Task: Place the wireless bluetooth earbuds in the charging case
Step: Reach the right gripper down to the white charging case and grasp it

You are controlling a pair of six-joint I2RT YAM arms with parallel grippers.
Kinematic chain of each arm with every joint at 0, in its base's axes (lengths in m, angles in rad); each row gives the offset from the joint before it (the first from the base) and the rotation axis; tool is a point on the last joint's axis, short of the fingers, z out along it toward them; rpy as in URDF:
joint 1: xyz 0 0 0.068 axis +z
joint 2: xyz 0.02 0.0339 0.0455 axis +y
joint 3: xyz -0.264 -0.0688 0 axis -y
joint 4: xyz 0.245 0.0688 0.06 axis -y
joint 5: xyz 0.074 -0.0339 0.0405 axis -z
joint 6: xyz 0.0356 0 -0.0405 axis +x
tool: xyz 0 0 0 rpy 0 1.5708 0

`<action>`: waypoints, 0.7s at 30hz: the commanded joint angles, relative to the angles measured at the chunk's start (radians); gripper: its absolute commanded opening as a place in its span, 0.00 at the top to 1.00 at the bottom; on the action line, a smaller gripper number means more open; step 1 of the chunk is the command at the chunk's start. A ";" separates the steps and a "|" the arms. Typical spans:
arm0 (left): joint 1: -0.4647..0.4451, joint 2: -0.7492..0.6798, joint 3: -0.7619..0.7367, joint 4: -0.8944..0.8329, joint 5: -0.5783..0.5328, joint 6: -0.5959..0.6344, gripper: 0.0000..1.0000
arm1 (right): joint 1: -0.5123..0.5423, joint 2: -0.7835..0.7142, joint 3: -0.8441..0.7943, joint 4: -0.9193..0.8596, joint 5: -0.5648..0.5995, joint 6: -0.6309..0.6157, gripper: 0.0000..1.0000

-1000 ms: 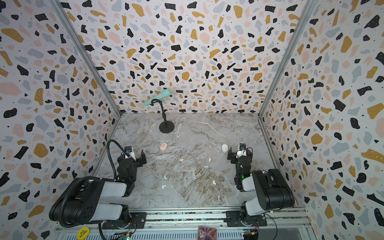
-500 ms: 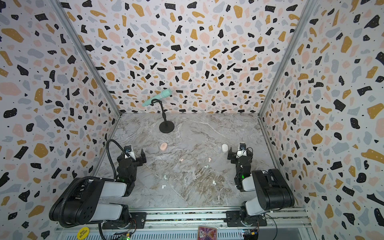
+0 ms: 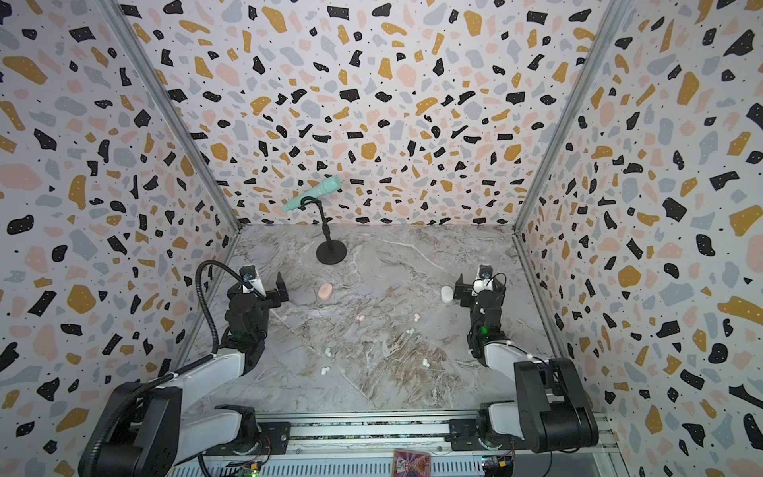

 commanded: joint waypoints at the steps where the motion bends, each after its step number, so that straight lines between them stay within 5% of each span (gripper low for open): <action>1: -0.031 -0.021 0.054 -0.170 0.022 -0.013 0.00 | -0.003 -0.005 0.160 -0.403 -0.047 0.089 0.01; 10: -0.063 -0.049 0.110 -0.319 0.194 -0.162 0.00 | 0.004 0.143 0.516 -0.930 -0.340 0.128 0.00; 21: -0.075 -0.083 0.099 -0.397 0.305 -0.268 0.00 | 0.005 0.352 0.696 -1.157 -0.407 0.104 0.03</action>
